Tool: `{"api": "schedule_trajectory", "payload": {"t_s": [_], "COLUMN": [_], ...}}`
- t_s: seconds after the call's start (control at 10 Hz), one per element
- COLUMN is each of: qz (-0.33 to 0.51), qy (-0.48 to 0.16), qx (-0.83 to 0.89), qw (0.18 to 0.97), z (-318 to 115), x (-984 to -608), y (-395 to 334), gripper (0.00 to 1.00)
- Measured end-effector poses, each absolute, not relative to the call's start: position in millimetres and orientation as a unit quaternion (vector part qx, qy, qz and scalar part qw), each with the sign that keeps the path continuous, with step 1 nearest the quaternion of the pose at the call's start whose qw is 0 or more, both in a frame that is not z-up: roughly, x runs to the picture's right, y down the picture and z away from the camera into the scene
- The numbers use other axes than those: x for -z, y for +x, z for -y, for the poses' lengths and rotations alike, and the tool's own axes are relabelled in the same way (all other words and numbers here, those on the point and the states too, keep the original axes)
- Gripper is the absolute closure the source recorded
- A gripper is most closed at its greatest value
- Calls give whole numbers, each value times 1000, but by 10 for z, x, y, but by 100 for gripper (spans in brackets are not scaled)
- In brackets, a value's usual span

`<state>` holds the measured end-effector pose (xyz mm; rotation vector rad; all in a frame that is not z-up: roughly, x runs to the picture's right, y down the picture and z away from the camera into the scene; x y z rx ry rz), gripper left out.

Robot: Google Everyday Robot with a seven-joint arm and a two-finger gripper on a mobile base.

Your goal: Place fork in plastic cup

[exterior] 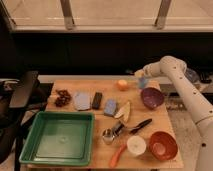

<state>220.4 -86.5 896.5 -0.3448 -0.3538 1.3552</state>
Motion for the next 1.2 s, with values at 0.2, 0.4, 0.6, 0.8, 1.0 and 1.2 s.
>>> {"api": "schedule_trajectory", "payload": {"t_s": [0.2,0.4,0.6,0.8,1.0,1.2], "qz": [161,161,161,158,150,139], "qy": [-157,-154,-141,-124,-109,-99], "qx": [-621,-624,-646,-672,-694,-712], "qw": [751,749,733,713,696,681], "z": [860,859,885,901,883,835], "x": [-8963,-8969,-8923,-8868,-8849,-8859], "y": [2228,2211,2403,2710,2954,3117], "gripper": [100,100,100,100,100,100]}}
